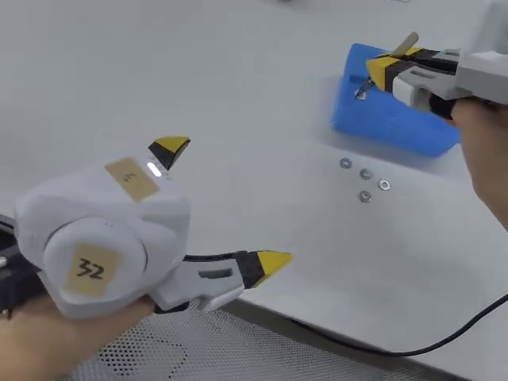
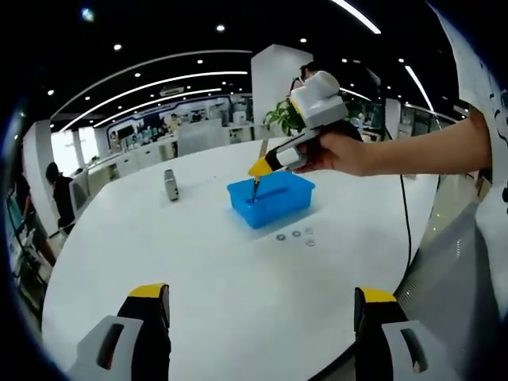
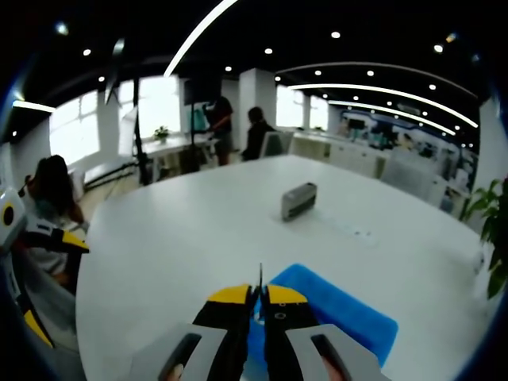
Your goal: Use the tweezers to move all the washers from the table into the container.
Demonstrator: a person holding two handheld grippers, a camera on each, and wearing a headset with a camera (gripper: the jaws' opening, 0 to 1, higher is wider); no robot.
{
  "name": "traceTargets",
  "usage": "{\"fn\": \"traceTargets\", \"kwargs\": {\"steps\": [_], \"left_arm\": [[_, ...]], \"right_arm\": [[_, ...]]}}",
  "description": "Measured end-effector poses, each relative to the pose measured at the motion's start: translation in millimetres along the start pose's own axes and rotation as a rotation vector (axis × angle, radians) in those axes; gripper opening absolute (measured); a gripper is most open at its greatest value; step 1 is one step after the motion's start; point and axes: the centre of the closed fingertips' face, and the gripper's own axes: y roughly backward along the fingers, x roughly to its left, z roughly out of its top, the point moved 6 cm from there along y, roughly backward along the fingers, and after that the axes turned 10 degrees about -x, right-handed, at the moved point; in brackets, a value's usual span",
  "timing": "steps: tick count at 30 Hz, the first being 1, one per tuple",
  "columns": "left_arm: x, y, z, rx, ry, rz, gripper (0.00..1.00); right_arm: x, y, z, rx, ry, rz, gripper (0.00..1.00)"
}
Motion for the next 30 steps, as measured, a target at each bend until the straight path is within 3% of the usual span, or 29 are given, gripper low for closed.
{"fn": "traceTargets", "kwargs": {"steps": [4, 18, 19, 20, 30], "left_arm": [[-0.5, -0.2, -0.7, 0.004, -0.027, 0.003, 0.99], [1.8, -0.8, -3.3, 0.019, -0.034, 0.012, 0.97], [1.8, -1.1, -4.1, 0.025, -0.037, 0.013, 0.97], [1.4, -1.4, -4.9, 0.031, -0.043, 0.012, 0.97], [0.8, -1.2, -5.4, 0.037, -0.056, 0.008, 0.96]], "right_arm": [[-2.3, -5.2, -6.1, 0.020, 0.015, -0.004, 0.02], [-4.4, -19.3, -28.8, 0.074, -0.003, 0.002, 0.02], [-4.0, -19.3, -27.6, 0.048, -0.006, 0.001, 0.02], [-4.0, -17.0, -26.4, 0.069, -0.009, -0.003, 0.02], [-5.7, -16.5, -25.9, 0.049, -0.021, -0.016, 0.03]]}}
